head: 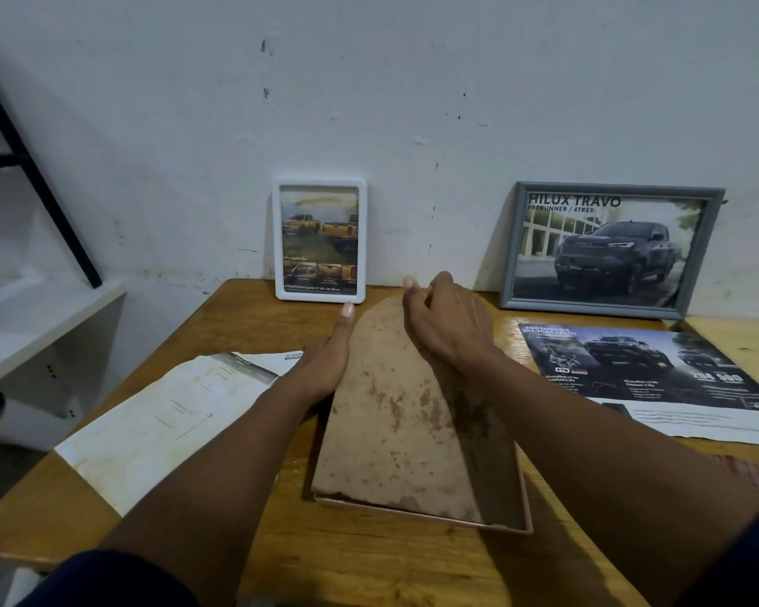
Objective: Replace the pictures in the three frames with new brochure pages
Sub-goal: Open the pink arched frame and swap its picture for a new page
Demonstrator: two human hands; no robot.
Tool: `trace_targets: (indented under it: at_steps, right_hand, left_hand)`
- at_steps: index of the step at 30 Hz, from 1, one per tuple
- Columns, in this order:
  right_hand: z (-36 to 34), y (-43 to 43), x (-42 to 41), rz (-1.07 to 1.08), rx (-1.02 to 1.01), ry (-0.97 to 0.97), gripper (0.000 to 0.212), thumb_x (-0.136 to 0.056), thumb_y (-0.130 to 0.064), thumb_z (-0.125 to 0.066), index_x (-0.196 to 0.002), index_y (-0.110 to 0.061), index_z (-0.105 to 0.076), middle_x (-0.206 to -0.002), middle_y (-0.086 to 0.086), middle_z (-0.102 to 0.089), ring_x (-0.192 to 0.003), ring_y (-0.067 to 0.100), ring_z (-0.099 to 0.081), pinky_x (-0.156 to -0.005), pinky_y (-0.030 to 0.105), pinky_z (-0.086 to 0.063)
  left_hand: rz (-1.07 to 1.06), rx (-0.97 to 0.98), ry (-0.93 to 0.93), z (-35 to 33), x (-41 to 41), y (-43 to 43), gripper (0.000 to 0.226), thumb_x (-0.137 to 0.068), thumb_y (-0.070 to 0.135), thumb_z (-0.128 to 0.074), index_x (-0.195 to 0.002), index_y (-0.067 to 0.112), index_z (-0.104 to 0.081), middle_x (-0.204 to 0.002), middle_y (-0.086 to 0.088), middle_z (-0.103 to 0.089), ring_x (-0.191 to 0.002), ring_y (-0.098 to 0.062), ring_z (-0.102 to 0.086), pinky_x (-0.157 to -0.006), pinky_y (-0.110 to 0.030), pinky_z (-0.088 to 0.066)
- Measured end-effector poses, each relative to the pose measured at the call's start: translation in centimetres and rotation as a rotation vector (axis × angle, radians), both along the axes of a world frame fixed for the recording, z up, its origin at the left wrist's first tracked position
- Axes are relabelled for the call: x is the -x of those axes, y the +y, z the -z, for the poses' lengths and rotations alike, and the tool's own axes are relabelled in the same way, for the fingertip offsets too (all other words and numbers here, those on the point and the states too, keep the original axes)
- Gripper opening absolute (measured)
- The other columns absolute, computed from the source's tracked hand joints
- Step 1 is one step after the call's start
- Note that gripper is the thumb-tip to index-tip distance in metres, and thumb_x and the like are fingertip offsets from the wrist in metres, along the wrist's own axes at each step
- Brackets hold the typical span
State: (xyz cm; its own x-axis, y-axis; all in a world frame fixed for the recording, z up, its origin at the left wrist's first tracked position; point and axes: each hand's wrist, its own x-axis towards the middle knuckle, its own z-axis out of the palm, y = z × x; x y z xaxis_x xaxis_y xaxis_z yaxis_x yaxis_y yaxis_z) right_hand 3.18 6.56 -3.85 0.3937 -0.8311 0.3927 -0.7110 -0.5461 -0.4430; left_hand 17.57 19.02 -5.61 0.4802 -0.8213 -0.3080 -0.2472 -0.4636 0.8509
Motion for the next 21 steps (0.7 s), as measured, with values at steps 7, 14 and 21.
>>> trace_targets:
  at_steps: [7,14,21]
  right_hand:
    - [-1.0,-0.7,0.1,-0.002,-0.155,-0.27,0.057,-0.097,-0.068,-0.024,-0.09,-0.019,-0.052,-0.084,-0.001,-0.06,-0.079,0.02,-0.057,-0.072,0.04,-0.046]
    - [-3.1,-1.2,0.6,-0.081,-0.062,-0.234,0.06,-0.096,-0.069,-0.023,-0.088,-0.018,-0.055,-0.081,-0.001,-0.059,-0.078,0.022,-0.057,-0.074,0.042,-0.048]
    - [-6.9,-3.0,4.9,-0.033,0.05,-0.111,0.065,-0.093,-0.071,-0.02,-0.08,-0.019,-0.055,-0.081,0.005,-0.061,-0.08,0.028,-0.059,-0.081,0.047,-0.051]
  left_hand:
    - [-0.064,-0.117,-0.277,1.1,0.4,-0.4,0.041,-0.109,0.029,-0.042,-0.143,0.007,-0.05,-0.148,-0.015,-0.05,-0.138,-0.033,-0.045,-0.105,-0.036,-0.035]
    - [0.002,-0.227,-0.643,2.0,0.9,-0.7,0.028,-0.107,0.016,-0.044,-0.131,0.006,-0.056,-0.138,-0.019,-0.054,-0.13,-0.035,-0.051,-0.106,-0.041,-0.038]
    - [0.06,0.002,-0.82,2.6,-0.3,0.6,0.03,-0.1,0.037,-0.053,-0.125,0.032,-0.069,-0.117,-0.006,-0.069,-0.108,-0.029,-0.06,-0.089,-0.044,-0.052]
